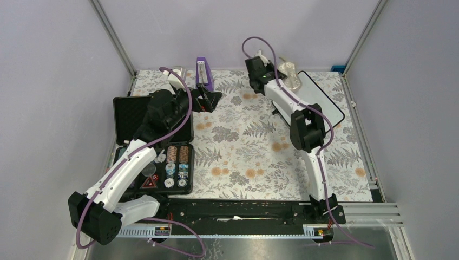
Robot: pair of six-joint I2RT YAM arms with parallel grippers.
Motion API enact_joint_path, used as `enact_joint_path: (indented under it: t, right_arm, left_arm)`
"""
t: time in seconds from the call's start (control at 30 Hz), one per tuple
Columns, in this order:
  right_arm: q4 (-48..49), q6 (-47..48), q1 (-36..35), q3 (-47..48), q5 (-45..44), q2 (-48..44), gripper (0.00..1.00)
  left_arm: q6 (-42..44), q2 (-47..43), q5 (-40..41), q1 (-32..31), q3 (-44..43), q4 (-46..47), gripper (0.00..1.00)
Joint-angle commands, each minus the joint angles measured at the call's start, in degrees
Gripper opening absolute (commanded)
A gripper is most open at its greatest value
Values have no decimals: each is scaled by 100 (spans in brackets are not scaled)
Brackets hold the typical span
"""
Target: Erase the whiteboard
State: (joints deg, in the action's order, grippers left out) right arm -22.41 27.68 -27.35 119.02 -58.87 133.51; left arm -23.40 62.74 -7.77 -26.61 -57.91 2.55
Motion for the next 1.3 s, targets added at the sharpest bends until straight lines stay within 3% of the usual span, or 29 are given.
enact_joint_path:
  t: [0.0, 0.4, 0.63, 0.8, 0.9, 1.03, 1.27]
  right_arm:
    - [150, 328, 377, 407, -685, 352, 0]
    - [-300, -463, -19, -279, -18, 836, 0]
    - [-1003, -1378, -282, -287, 1582, 802, 0]
    - [-543, -1700, -293, -859, 2460, -75, 0]
    - [-281, -1651, -273, -969, 2309, -692, 0]
    - [60, -1339, -101, -960, 1270, -1147, 0]
    - [833, -316, 529, -1248, -484, -1123, 0]
  left_arm:
    - [46, -40, -38, -28, -159, 224, 99]
    - [33, -18, -69, -28, -168, 211, 99]
    - [28, 1, -73, -28, -154, 220, 99]
    - [28, 29, -72, -28, -159, 220, 99]
    - [20, 32, -90, -28, -168, 220, 99]
    - [28, -2, -85, -28, -172, 211, 99]
    - [29, -67, -62, -28, -168, 211, 99]
